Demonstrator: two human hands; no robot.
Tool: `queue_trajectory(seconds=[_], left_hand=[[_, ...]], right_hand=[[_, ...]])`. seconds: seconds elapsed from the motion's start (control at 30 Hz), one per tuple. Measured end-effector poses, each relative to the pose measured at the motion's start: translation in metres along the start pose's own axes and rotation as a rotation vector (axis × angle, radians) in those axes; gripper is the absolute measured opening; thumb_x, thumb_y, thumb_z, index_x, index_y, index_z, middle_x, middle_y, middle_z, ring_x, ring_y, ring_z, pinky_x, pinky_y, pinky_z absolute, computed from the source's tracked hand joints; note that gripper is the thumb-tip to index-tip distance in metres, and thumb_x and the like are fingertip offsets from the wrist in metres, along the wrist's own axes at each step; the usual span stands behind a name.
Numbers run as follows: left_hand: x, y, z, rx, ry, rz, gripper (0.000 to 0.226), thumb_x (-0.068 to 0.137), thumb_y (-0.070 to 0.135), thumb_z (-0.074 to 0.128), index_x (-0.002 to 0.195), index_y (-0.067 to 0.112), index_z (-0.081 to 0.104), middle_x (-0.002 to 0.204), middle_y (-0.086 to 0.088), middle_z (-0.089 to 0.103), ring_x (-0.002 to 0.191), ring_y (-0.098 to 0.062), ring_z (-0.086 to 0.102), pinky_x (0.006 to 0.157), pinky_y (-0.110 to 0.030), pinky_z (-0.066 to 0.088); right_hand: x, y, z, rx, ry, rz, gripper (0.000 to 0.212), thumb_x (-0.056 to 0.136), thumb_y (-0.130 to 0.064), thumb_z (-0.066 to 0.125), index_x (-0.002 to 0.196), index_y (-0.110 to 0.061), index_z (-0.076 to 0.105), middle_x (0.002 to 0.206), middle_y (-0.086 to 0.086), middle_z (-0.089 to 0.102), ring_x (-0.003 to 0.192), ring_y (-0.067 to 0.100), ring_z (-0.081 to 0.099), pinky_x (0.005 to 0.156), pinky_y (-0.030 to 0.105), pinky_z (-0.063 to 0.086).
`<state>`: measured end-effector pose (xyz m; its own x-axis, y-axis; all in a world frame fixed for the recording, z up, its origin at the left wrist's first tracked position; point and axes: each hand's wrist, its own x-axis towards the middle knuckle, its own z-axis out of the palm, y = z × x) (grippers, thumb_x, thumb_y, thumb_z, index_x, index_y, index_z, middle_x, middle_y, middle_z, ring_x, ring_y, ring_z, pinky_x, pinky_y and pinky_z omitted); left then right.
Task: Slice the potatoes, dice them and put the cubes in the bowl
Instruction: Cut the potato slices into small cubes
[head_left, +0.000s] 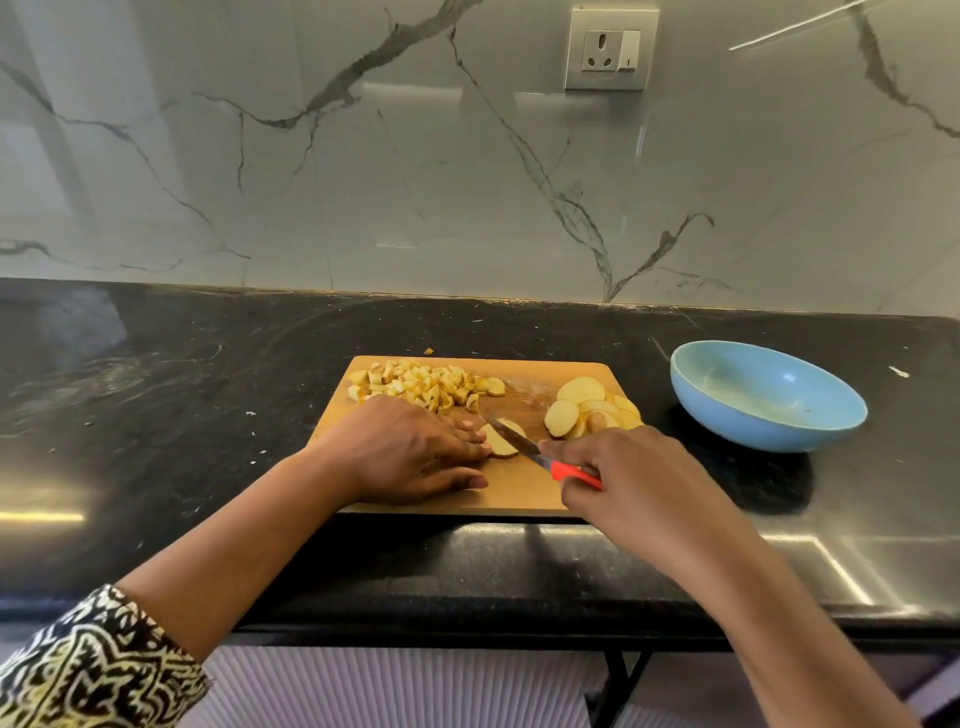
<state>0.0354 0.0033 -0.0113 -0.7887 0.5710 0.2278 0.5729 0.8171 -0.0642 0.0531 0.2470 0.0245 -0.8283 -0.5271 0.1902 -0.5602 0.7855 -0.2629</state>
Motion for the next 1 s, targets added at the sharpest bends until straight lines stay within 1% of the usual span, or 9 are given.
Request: queue_trajectory(seconds=[0.13,0.23,0.33,0.47,0.57,0.67,0.8,0.87,1.0], left_hand=[[0.000,-0.001,0.001,-0.002,0.042,0.023,0.067,0.091,0.068,0.014,0.124,0.033,0.061,0.123,0.017,0.060,0.118,-0.001,0.054,0.073,-0.028,0.056],[0.000,0.000,0.002,0.010,0.060,0.036,0.062,0.092,0.065,0.019,0.123,0.032,0.062,0.122,0.016,0.061,0.117,-0.002,0.055,0.070,-0.026,0.056],[0.002,0.000,0.003,0.036,0.034,0.022,0.062,0.090,0.065,0.019,0.126,0.034,0.058,0.126,0.018,0.058,0.120,-0.001,0.052,0.073,-0.026,0.055],[0.002,-0.002,0.004,0.023,0.027,0.026,0.062,0.090,0.067,0.019,0.126,0.035,0.057,0.126,0.020,0.057,0.120,0.002,0.051,0.075,-0.023,0.054],[0.001,-0.001,0.003,-0.019,0.021,0.004,0.066,0.087,0.071,0.018,0.125,0.035,0.059,0.126,0.021,0.057,0.121,0.004,0.049,0.081,-0.023,0.053],[0.002,-0.001,0.002,-0.066,0.008,-0.046,0.061,0.084,0.067,0.021,0.125,0.040,0.057,0.128,0.024,0.055,0.123,0.006,0.047,0.089,-0.020,0.049],[0.003,-0.005,0.003,-0.163,-0.037,-0.117,0.057,0.082,0.068,0.028,0.121,0.041,0.060,0.125,0.024,0.058,0.118,0.004,0.052,0.093,-0.024,0.048],[0.010,-0.010,0.001,-0.216,-0.035,-0.139,0.046,0.085,0.060,0.045,0.122,0.038,0.060,0.125,0.017,0.061,0.115,-0.003,0.056,0.096,-0.031,0.048],[0.039,-0.014,-0.012,-0.267,-0.232,-0.134,0.057,0.088,0.037,0.064,0.139,0.039,0.039,0.143,0.011,0.041,0.131,-0.006,0.033,0.108,-0.027,0.028]], right_hand=[[0.006,-0.003,0.008,-0.055,-0.001,-0.027,0.042,0.096,-0.029,0.049,0.136,-0.041,0.048,0.101,-0.018,0.063,0.064,0.003,0.046,0.049,0.014,0.030],[0.014,-0.008,0.017,-0.113,0.007,-0.063,0.041,0.097,-0.026,0.047,0.136,-0.035,0.050,0.111,-0.010,0.065,0.085,0.009,0.056,0.060,0.019,0.040],[0.015,-0.010,0.023,-0.143,0.015,-0.083,0.039,0.097,-0.025,0.045,0.135,-0.032,0.052,0.111,-0.008,0.066,0.094,0.013,0.058,0.074,0.027,0.050],[-0.011,-0.001,0.022,-0.099,0.011,-0.077,0.046,0.099,-0.030,0.041,0.144,-0.038,0.037,0.114,-0.011,0.063,0.102,0.010,0.055,0.081,0.026,0.046],[-0.024,0.003,0.014,-0.094,-0.013,-0.055,0.048,0.099,-0.032,0.040,0.145,-0.042,0.031,0.111,-0.013,0.063,0.097,0.009,0.055,0.080,0.025,0.045],[-0.023,0.003,0.008,-0.124,-0.031,-0.057,0.046,0.098,-0.032,0.043,0.143,-0.041,0.037,0.109,-0.011,0.064,0.091,0.008,0.055,0.073,0.024,0.044],[-0.030,0.012,-0.016,-0.098,-0.092,-0.039,0.038,0.093,-0.031,0.051,0.128,-0.046,0.054,0.078,-0.017,0.053,0.066,0.001,0.045,0.054,0.016,0.033],[-0.034,0.018,-0.025,-0.059,-0.083,-0.001,0.038,0.091,-0.033,0.052,0.125,-0.049,0.056,0.072,-0.015,0.050,0.060,0.001,0.045,0.050,0.018,0.032],[-0.038,0.021,-0.019,-0.023,0.002,0.065,0.039,0.092,-0.032,0.051,0.127,-0.047,0.056,0.071,-0.013,0.053,0.060,0.004,0.048,0.050,0.018,0.033]])
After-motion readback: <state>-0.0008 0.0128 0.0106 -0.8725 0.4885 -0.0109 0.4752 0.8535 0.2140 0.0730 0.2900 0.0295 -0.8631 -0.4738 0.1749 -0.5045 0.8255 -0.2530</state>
